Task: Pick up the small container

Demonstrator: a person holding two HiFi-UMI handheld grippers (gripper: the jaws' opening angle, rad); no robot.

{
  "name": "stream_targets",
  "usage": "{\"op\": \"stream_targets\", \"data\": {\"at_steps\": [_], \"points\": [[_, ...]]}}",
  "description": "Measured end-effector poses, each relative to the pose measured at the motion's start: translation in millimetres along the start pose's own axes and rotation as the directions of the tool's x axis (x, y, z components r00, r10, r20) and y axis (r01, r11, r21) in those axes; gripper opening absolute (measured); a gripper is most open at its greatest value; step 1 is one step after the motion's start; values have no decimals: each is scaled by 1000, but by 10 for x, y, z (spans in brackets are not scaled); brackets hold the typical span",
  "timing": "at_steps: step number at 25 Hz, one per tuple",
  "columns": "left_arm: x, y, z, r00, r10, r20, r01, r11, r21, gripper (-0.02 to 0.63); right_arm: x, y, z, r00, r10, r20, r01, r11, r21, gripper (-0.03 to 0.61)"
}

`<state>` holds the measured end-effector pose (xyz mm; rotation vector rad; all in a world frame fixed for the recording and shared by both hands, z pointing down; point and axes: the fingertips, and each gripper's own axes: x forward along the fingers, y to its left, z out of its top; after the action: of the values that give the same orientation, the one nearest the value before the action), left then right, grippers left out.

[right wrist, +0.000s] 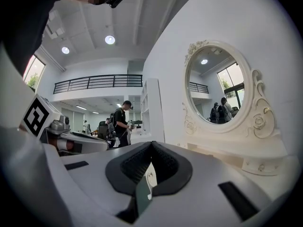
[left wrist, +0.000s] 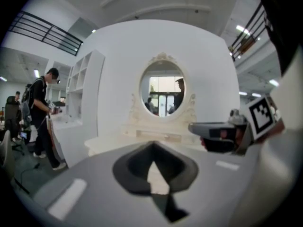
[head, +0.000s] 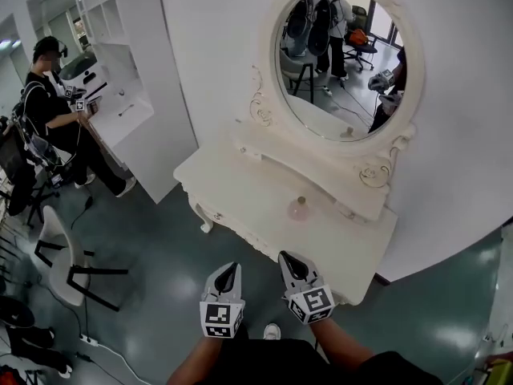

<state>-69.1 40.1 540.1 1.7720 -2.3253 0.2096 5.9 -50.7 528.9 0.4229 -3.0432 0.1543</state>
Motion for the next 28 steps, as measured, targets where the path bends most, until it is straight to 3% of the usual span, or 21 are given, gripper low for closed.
{"op": "stream_targets", "data": {"at_steps": [8,12,16,28], "points": [[319,372,41,998,-67,-15,67,998,2,6,472,-13,110,999,-47,0,47,999,-13,5],[495,529,69,994,-110,-20,111,992,64,6,712,9,109,997,-77,1,77,997,-6,5],[646,642,173,984,-176,-4,176,984,16,6,878,13,151,993,-119,-1,119,993,-19,5],[974,1036,411,952,-301,56,300,954,26,6,1130,68,313,969,-246,33,246,969,-12,5]]}}
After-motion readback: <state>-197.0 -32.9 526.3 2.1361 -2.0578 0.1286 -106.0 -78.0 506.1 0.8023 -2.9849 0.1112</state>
